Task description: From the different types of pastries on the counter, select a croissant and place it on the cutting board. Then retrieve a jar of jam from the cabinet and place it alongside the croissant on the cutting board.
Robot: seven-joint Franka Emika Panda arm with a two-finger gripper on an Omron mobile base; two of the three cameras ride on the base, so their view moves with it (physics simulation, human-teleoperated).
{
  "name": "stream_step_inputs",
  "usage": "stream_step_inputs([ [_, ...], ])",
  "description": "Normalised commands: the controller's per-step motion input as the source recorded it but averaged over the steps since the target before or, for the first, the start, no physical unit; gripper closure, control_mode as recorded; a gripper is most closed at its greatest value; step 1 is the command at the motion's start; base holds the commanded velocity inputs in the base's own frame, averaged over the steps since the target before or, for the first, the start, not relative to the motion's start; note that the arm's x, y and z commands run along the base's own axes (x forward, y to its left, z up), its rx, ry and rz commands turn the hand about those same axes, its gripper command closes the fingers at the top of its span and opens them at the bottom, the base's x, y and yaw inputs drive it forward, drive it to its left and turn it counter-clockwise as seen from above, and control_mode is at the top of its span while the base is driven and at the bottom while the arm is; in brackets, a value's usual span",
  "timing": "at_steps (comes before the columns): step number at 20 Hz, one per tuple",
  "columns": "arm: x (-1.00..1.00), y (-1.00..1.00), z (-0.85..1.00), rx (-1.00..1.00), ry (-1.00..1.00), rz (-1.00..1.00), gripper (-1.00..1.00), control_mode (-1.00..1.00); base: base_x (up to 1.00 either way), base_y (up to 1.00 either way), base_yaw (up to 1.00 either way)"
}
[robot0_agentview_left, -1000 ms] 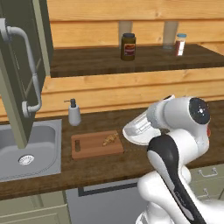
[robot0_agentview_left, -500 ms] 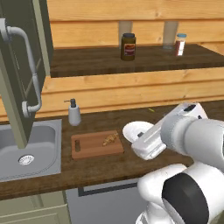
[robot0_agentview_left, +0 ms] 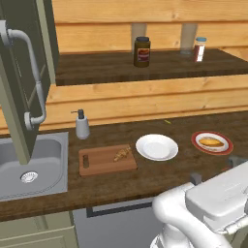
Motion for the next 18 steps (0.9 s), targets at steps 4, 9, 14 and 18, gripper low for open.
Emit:
stream_step_inputs([
  [4,-0.68,-0.33,-0.04,0.2,-0.22,0.0,-1.0,-1.0,0.0,0.0,0.0],
  [9,0.0,0.0,0.0,0.0,0.0,0.0,-1.0,-1.0,0.0,0.0,0.0],
  [14,0.0,0.0,0.01,0.0,0.0,0.0,-1.0,1.0,0.0,-0.13,0.0],
  [18,0.0,0.0,0.0,0.0,0.0,0.0,-1.0,1.0,-0.6,-0.22,0.0],
])
